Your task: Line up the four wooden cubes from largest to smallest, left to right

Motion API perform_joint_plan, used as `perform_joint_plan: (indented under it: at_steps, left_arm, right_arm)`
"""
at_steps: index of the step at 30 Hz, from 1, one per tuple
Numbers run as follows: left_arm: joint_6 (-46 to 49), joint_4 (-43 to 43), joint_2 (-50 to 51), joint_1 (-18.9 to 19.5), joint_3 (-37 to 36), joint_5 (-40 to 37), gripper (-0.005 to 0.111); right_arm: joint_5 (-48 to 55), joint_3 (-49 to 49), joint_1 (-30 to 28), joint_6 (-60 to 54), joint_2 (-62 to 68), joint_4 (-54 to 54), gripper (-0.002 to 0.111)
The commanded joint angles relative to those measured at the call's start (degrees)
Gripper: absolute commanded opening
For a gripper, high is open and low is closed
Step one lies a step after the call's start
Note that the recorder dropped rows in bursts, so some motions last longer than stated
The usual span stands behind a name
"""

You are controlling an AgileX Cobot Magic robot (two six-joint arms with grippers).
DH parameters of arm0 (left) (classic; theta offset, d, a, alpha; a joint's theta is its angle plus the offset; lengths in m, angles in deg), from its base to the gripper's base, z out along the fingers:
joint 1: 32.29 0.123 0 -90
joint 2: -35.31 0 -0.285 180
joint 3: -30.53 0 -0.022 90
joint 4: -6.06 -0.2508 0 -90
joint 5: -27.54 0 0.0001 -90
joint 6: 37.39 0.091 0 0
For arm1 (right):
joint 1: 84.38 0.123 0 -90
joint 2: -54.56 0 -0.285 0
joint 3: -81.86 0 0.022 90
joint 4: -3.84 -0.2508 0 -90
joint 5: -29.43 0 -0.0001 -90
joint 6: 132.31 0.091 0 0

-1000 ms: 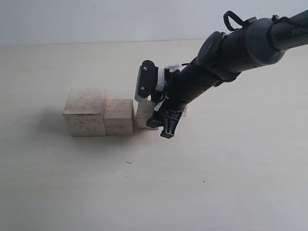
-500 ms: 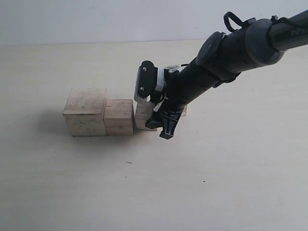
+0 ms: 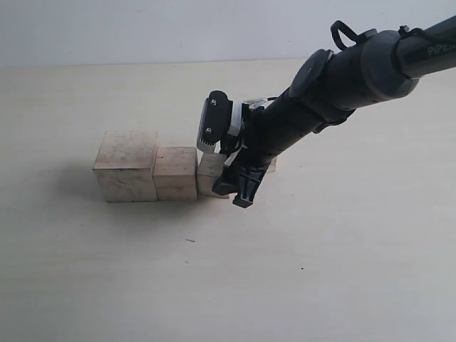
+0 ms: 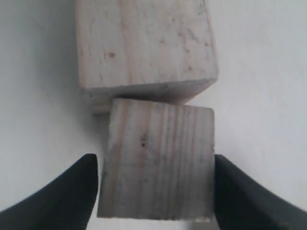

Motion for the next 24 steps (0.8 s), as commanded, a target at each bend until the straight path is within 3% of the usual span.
perform_joint_plan:
  at_steps: [1, 18, 24]
  left_arm:
    - [0.08, -0.06, -0.36, -0.38, -0.03, 0.31, 0.0]
    - [0.08, -0.06, -0.36, -0.38, -0.03, 0.31, 0.0]
    - [0.08, -0.06, -0.36, -0.38, -0.03, 0.31, 0.0]
  right_arm:
    - [-2.21, 0.17, -0.15, -0.1, 0.26, -0.17, 0.07]
    - [1.38, 0.17, -0.15, 7.17, -5.8, 0.6, 0.071]
    - [1.86, 0.17, -0.15, 21.26, -10.27, 9.19, 0.07]
